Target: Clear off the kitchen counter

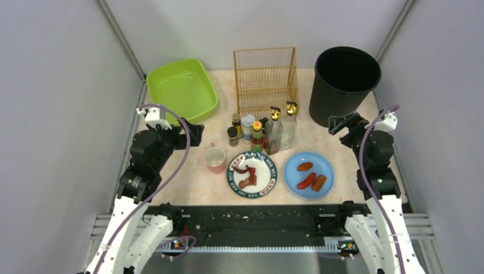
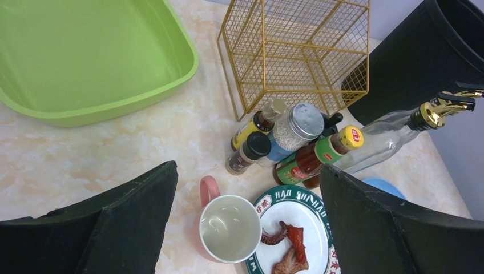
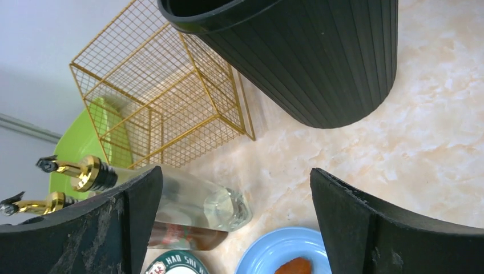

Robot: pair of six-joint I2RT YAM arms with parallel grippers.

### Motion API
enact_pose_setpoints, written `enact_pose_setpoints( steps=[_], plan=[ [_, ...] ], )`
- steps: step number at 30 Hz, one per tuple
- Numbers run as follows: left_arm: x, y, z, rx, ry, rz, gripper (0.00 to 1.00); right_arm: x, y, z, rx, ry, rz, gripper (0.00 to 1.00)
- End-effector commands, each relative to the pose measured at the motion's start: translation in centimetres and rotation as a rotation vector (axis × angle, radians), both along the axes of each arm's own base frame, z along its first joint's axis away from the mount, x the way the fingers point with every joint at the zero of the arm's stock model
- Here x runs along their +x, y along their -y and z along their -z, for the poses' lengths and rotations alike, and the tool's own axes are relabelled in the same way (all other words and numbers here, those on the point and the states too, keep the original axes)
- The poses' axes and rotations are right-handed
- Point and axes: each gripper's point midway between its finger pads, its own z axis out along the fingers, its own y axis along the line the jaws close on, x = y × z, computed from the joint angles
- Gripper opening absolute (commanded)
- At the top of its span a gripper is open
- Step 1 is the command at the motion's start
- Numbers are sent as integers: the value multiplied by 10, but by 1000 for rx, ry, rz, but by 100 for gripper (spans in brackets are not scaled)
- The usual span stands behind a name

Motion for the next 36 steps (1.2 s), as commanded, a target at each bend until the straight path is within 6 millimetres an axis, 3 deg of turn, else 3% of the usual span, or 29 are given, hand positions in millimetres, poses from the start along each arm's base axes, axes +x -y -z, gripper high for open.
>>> enact_pose_setpoints(
  steps=[1,5,8,14,21,28,33,36],
  plan=[
    [2,0,-8,16,9,3,99,4,2,-18,24,40,25,99],
    [3,-2,-6,24,4,-7,99,15,-24,-5,-42,-64,-150,99],
    [2,-5,-5,34,1,-17,99,25,-32,4,-101,-157,-230,99],
    [-2,-16,-3,52,9,-65,99,26,-68,4,-74,-57,-442,99],
    [-6,-16,-4,37,25,-66,99,15,-67,-7,-183,41,-450,95],
    [-7,-15,-3,37,11,-62,99,5,-101,-16,-322,130,-536,90],
    [-8,-18,-2,47,7,-72,99,12,-113,-20,-432,127,-502,90],
    [-8,-20,-2,51,9,-79,99,19,-111,-25,-445,138,-451,89]
  ],
)
